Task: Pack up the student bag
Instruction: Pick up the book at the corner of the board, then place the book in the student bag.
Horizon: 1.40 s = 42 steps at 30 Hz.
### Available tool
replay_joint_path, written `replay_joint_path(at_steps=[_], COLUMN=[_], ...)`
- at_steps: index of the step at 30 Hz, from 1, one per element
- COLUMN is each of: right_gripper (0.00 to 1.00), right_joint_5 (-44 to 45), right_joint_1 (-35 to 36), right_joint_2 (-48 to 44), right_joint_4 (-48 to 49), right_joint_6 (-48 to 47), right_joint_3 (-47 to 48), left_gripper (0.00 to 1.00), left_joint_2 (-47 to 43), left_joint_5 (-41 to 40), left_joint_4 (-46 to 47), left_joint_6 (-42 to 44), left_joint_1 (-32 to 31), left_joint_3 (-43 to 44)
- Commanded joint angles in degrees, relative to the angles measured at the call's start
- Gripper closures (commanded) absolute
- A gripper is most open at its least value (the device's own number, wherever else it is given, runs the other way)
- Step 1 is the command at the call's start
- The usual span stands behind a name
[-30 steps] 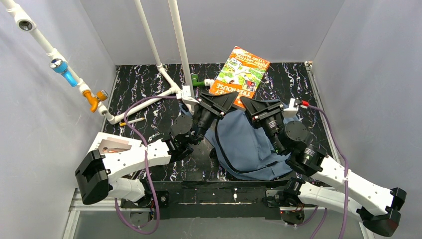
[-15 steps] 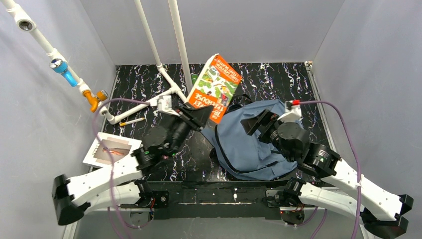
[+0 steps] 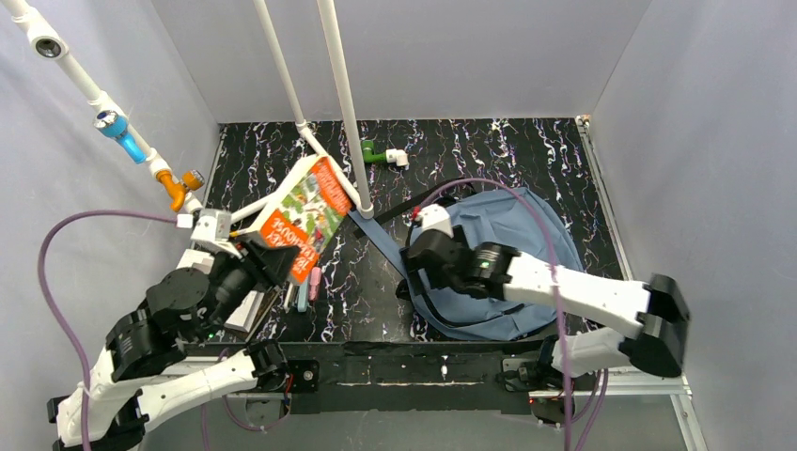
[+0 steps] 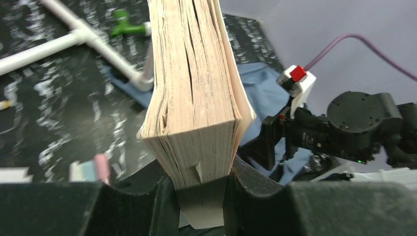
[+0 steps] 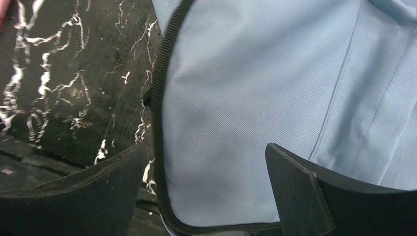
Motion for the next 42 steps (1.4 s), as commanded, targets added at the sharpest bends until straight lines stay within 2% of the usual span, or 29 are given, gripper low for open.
replay_joint_path(at_steps=[1,7,11,13,15,16,18,20,24,25,26,27,28,31,33,36,39,42], right_gripper=[0.02,0.02,0.04,0.14,0.33,0.40,0.48,0.51,0.51,0.55,0.68,0.87,0.99,0.99,0.99,0.99,0.99,0.99], right_joint_5=[14.51,29.41,34.82,35.35,35.18,34.46,32.64,30.53,26.75,26.88,27.47,28.50,30.27,32.60,26.56,10.87,-0.22,-3.87], right_joint_1=[6.58,9.28,9.28,9.23,9.00,8.75,8.08,7.77,6.65,6.38,5.99,5.75,5.50,4.55,2.75,-3.79,-11.77,-14.51], right_joint_2=[10.64,23.88,25.12,23.05,20.21,18.82,16.60,14.77,14.21,14.40,14.52,14.30,13.79,8.57,2.23,-8.31,-13.98,-15.10], right_joint_4=[-2.05,-17.51,-25.83,-26.01,-24.32,-23.23,-20.94,-17.33,-10.23,-10.24,-10.70,-11.87,-13.54,-16.70,-10.14,0.46,3.05,3.53], right_joint_6=[0.32,6.71,12.80,13.60,13.47,13.09,12.49,11.06,7.99,7.92,7.88,7.95,8.29,7.44,-0.74,-10.03,-12.33,-12.17], right_joint_3=[9.52,18.54,19.25,17.13,14.46,13.19,10.93,8.60,4.18,3.94,4.10,4.46,5.04,6.06,4.51,0.05,-1.41,-1.47], left_gripper=[1.00,1.00,1.00,1.00,1.00,1.00,1.00,1.00,1.00,1.00,1.00,1.00,1.00,1.00,1.00,1.00,1.00,1.00], left_joint_2=[-5.14,-1.60,2.52,4.04,5.29,5.80,6.69,7.66,10.29,10.95,11.65,12.34,12.98,14.40,14.94,16.71,21.00,25.47], left_joint_5=[-8.59,-4.58,-2.47,-1.55,-0.61,-0.01,1.62,3.12,7.22,8.54,10.28,12.01,13.71,18.93,22.99,30.35,41.04,50.11], left_joint_4=[-9.53,-9.25,-9.38,-9.03,-8.56,-8.30,-7.48,-6.80,-6.71,-6.71,-6.65,-6.63,-6.48,-4.68,-1.08,7.74,14.32,20.96], left_joint_6=[-3.50,-5.00,-6.34,-6.48,-6.82,-6.97,-7.07,-7.17,-8.64,-9.31,-9.96,-10.75,-11.71,-14.23,-16.62,-21.09,-26.71,-33.06], left_joint_1=[0.20,0.20,0.20,0.20,0.20,0.20,0.20,0.20,0.20,0.20,0.20,0.18,0.19,0.20,0.20,0.91,4.16,9.19], left_joint_3=[-0.37,-2.71,-2.58,-2.64,-2.84,-2.78,-2.78,-2.53,-1.72,-1.58,-1.31,-1.06,-0.81,-0.79,-2.10,-5.38,-6.99,-9.92])
